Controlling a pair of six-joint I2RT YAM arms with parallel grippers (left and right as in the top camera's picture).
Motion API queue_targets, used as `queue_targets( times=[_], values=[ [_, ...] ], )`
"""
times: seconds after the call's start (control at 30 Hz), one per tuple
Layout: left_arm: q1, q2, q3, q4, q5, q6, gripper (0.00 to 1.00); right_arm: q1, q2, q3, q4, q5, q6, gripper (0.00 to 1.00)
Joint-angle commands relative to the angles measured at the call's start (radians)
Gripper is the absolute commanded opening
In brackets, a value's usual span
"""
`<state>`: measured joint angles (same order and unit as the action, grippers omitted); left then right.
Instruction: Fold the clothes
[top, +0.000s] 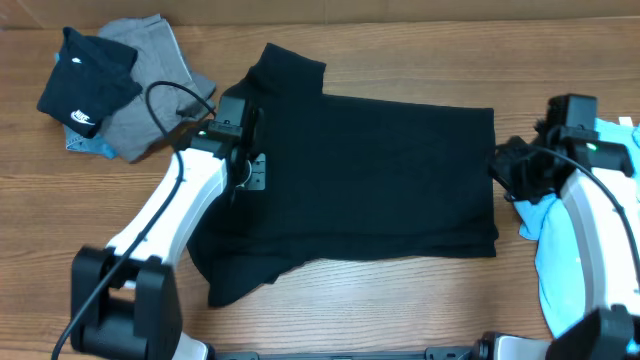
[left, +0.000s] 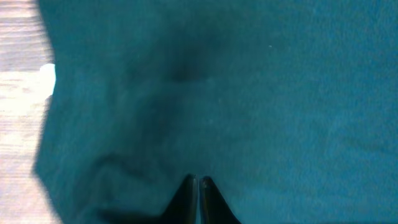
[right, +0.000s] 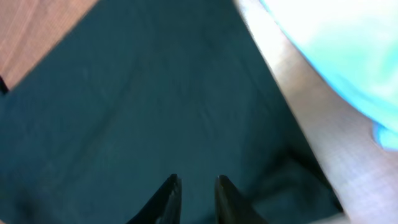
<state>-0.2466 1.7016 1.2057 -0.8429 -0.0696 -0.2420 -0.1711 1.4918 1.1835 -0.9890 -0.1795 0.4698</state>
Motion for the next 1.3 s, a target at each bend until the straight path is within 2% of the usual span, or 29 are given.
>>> queue_targets(
  times=[0.0,0.03,0.07,0.17,0.3,0.47,0.6,0.73,0.8,0.87,0.9,1.0,1.07,1.17,1.27],
  values=[
    [0.007,0.041,-0.007,0.056,0.033,0.04,0.69,0.019,0.115,0.001,0.099,-0.024,-0.003,0.17],
    [0.008,0.047,-0.007,0.075,0.025,0.041,0.72,0.02,0.141,0.001,0.126,-0.025,0.008,0.16],
    [0.009,0.056,-0.007,0.095,0.015,0.041,0.68,0.019,0.177,0.001,0.154,-0.024,0.029,0.14],
    [0.013,0.076,-0.007,0.145,-0.013,0.04,0.34,0.019,0.277,0.001,0.241,-0.035,0.058,0.08],
    [0.013,0.102,-0.007,0.168,-0.018,0.04,0.09,0.02,0.376,0.001,0.321,-0.051,0.059,0.04],
    [0.013,0.129,-0.007,0.162,-0.014,0.038,0.07,0.019,0.51,0.001,0.44,-0.034,0.111,0.04],
    [0.013,0.129,-0.007,0.167,-0.008,0.036,0.09,0.019,0.615,0.001,0.579,0.058,0.22,0.04],
    [0.013,0.129,-0.007,0.167,-0.007,0.036,0.3,0.004,0.694,0.002,0.738,0.158,0.293,0.04],
    [0.013,0.129,-0.007,0.17,-0.008,0.037,0.55,-0.021,0.693,0.008,0.81,0.17,0.282,0.04],
    [0.013,0.129,-0.007,0.188,-0.008,0.037,0.56,-0.042,0.682,0.044,0.801,0.152,0.279,0.04],
    [0.013,0.129,-0.007,0.201,-0.008,0.037,0.55,-0.05,0.677,0.063,0.789,0.119,0.256,0.04],
    [0.013,0.129,-0.007,0.264,0.011,0.037,0.4,-0.066,0.64,0.128,0.713,-0.063,0.116,0.08],
    [0.013,0.136,-0.007,0.311,0.035,0.037,0.3,-0.066,0.608,0.16,0.64,-0.112,0.058,0.09],
    [0.013,0.161,-0.007,0.348,0.038,0.037,0.15,-0.064,0.52,0.192,0.51,-0.12,-0.013,0.1],
    [0.013,0.206,-0.007,0.372,0.042,0.037,0.06,-0.059,0.407,0.193,0.413,-0.121,-0.056,0.09]
  ],
)
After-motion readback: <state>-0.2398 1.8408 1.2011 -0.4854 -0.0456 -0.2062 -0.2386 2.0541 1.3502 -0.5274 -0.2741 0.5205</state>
